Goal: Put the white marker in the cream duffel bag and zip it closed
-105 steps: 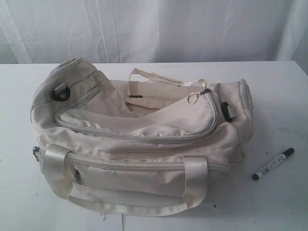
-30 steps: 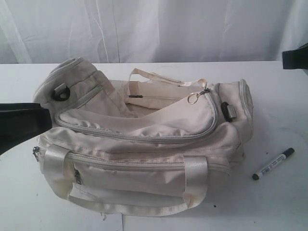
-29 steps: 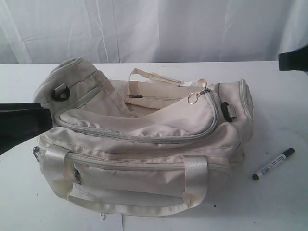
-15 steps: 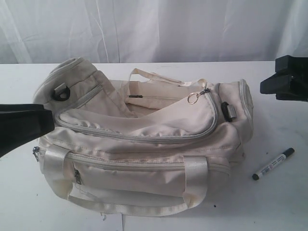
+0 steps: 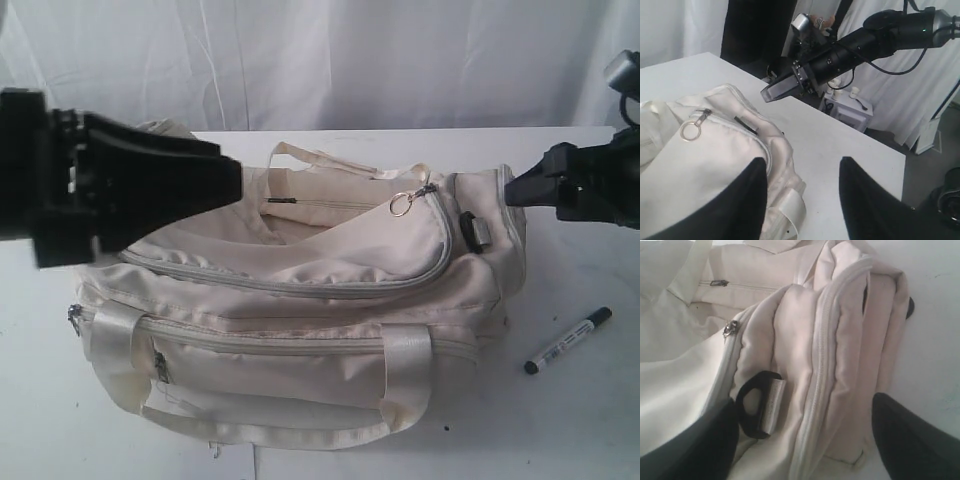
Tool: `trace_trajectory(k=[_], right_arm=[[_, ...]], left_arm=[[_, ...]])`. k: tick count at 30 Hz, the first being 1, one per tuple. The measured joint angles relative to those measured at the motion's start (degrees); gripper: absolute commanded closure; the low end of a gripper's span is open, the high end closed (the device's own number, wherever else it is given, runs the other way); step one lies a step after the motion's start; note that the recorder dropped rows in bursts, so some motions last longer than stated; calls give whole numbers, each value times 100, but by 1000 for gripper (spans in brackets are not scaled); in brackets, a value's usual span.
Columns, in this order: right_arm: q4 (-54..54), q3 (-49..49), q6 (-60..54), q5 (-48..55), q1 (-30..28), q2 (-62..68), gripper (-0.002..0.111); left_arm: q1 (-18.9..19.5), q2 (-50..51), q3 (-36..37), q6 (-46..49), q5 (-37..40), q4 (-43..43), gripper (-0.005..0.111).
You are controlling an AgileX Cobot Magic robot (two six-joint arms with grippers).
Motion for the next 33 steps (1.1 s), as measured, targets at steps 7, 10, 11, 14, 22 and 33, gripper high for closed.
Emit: trace_trajectory(k=[7,10,11,14,22,33], right_arm=[[280,0,-388,-149,169,264,39],[320,0,-455,-277,169,285,39],[345,0,-482,-288,169,285,39],[547,0,-673,-301,169,285,39],[860,0,-1024,-277,178,527,39],[1465,-3,-1605,-83,178,1135,54]], left_arm=[[-764,1530,-1042,478,-476,0,56],[-979,2098,-1411,582,-743,0,56],[-1010,2284,-1518,607,-800,0,56],[-1120,2959,-1891,745,-913,0,56],[-1318,4229,-2885,949,-962,-12,56],[-1327,4911,-3514,1220,-1328,-12,56]])
